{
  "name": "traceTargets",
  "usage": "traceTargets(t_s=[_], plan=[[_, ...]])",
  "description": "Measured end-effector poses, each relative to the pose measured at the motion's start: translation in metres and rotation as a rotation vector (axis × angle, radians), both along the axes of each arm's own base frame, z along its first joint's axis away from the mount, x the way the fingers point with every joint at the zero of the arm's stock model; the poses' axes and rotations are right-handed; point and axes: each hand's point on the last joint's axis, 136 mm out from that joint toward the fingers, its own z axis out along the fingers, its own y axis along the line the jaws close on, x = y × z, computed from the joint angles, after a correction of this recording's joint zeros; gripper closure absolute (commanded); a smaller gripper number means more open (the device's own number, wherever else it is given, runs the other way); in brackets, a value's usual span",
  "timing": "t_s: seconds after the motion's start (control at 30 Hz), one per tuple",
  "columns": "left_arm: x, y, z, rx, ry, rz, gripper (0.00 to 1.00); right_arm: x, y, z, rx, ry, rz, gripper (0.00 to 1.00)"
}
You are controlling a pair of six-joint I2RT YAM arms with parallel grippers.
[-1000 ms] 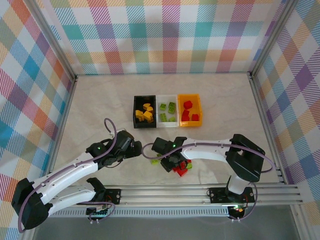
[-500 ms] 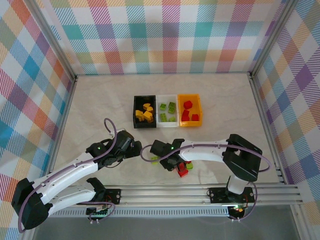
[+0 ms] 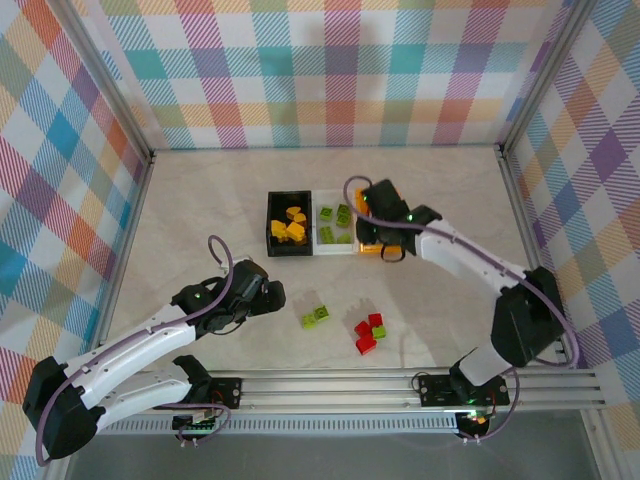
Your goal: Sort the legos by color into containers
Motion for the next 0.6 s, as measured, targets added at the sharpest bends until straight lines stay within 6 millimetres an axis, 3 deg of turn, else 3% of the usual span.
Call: traceTargets(t_s=[0.13, 0.23, 0.3, 0.4, 0.6], plan=[[0.001, -0.005, 0.001, 0.003, 0.008, -0.024, 0.0, 0.048, -0.002, -0.015, -0.002, 0.032, -0.081, 0.76], [0.005, -0.013, 0.003, 0.003, 0.014, -0.053, 0.0, 0.068, -0.005, -0.037, -0.018, 0.077, -0.128, 0.71], [0.008, -0.02, 0.004, 0.002, 0.016, -0.077, 0.0, 0.073, -0.006, -0.047, -0.027, 0.105, -0.15, 0.6], [0.011, -0.034, 0.008, 0.012, 0.019, -0.127, 0.0, 0.072, -0.008, -0.052, -0.024, 0.13, -0.171, 0.33], [0.011, -0.092, 0.015, 0.047, 0.016, -0.325, 0.0, 0.063, -0.009, -0.03, 0.019, 0.105, -0.168, 0.24]])
